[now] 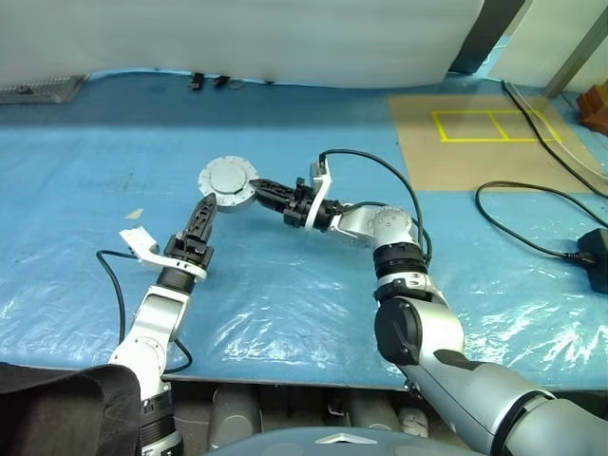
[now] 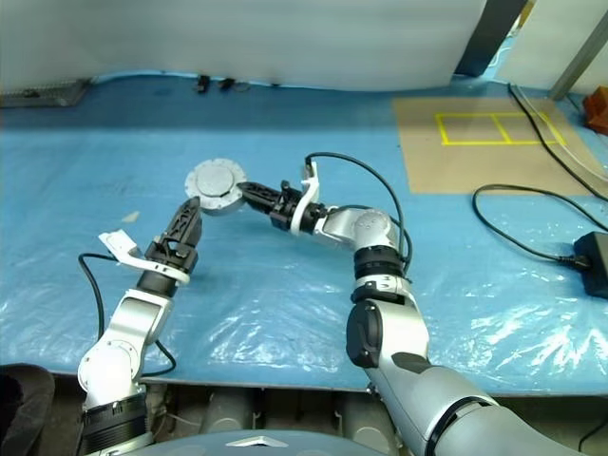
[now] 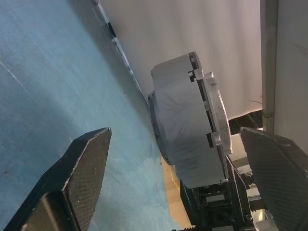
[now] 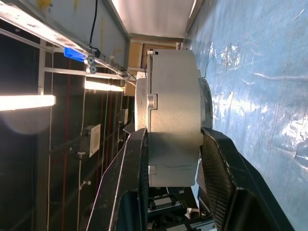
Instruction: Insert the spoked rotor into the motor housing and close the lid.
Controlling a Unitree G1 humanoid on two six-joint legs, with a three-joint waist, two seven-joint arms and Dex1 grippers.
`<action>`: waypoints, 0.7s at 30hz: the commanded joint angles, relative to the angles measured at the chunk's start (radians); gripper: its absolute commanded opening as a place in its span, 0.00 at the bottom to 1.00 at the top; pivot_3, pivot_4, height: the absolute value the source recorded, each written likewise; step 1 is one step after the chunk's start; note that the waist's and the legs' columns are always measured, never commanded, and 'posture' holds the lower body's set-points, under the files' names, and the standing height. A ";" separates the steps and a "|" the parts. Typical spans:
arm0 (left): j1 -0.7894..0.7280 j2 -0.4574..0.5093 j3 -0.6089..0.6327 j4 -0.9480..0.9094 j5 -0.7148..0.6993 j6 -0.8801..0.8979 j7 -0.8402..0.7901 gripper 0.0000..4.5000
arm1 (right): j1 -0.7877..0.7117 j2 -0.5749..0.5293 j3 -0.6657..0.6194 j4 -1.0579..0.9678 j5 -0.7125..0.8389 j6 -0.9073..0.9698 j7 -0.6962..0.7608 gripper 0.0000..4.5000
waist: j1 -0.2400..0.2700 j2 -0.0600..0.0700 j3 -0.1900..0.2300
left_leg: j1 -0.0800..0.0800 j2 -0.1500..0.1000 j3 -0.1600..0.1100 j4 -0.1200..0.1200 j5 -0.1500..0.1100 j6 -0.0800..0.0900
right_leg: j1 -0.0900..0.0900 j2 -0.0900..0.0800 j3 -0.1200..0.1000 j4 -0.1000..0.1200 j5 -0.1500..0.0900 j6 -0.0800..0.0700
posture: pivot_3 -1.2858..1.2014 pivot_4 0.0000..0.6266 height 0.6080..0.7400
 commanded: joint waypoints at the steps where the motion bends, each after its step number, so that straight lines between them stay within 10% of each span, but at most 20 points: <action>1: -0.018 0.001 -0.009 -0.002 -0.024 -0.002 -0.004 1.00 | -0.019 0.013 0.006 -0.059 0.072 0.014 0.052 0.26 | 0.001 0.000 0.000 | 0.000 0.000 0.000 0.000 0.000 0.000 | 0.000 0.000 0.000 0.000 0.000 0.000 | 0.52 0.24 1.00; 21: -0.075 0.006 -0.003 0.024 -0.117 0.013 -0.049 1.00 | 0.015 0.031 0.044 -0.090 0.076 0.029 0.038 0.26 | 0.005 0.000 0.000 | 0.000 0.000 0.000 0.001 0.000 0.000 | 0.000 0.000 0.000 0.001 0.002 0.004 | 0.52 0.24 1.00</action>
